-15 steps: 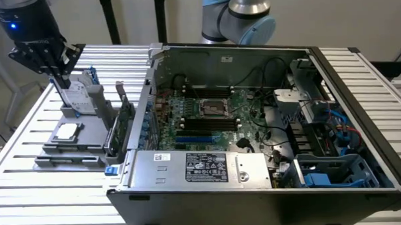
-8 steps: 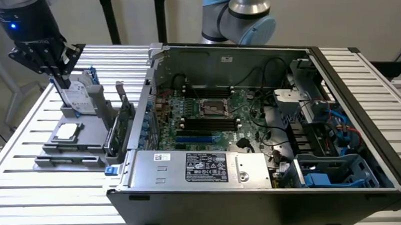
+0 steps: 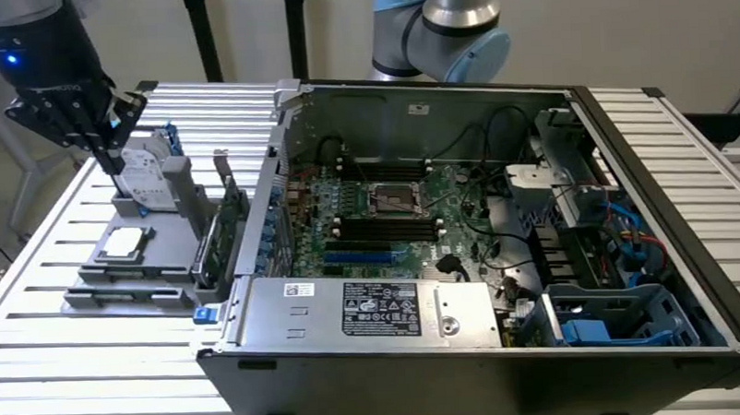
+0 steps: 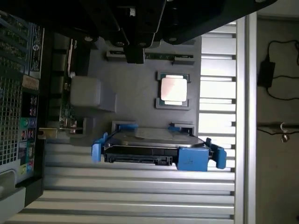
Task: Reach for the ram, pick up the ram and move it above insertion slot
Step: 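Reach for the ram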
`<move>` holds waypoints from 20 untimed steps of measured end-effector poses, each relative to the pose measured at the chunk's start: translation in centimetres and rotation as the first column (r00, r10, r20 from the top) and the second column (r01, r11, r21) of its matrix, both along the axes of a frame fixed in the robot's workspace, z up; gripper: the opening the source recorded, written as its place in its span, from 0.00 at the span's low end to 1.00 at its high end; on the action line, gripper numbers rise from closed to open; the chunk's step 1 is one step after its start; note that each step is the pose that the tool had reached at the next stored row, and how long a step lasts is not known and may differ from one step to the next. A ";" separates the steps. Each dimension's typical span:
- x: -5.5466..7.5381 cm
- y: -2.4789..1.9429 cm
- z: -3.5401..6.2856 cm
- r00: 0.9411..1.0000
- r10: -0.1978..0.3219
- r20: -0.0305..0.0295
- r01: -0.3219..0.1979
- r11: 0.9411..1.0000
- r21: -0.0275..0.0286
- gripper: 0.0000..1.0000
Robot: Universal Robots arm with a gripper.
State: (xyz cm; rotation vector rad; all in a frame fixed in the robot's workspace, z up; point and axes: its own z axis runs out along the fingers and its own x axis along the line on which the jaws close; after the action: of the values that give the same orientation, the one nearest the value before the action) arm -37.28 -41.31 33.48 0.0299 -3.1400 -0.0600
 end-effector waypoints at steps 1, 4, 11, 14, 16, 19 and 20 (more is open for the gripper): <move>0.0 -0.45 -0.03 1.000 0.000 0.000 0.000 1.000 0.000 0.11; 0.0 -1.84 -0.14 1.000 0.000 0.000 0.000 1.000 0.000 0.11; -0.1 -5.03 -0.67 1.000 0.000 0.000 0.000 1.000 0.000 0.11; 0.0 -6.24 -0.80 1.000 0.000 -0.004 0.000 1.000 0.000 0.11; 0.0 -6.41 -0.81 1.000 0.002 -0.014 -0.002 1.000 0.000 0.11; 0.0 -6.41 -0.83 0.999 0.036 -0.017 -0.036 0.999 0.000 0.11; 0.0 -6.42 -0.83 0.999 0.050 -0.017 -0.050 0.999 0.000 0.11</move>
State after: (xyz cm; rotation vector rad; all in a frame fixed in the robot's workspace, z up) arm -37.23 -47.73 32.65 0.1071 -3.1199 -0.0591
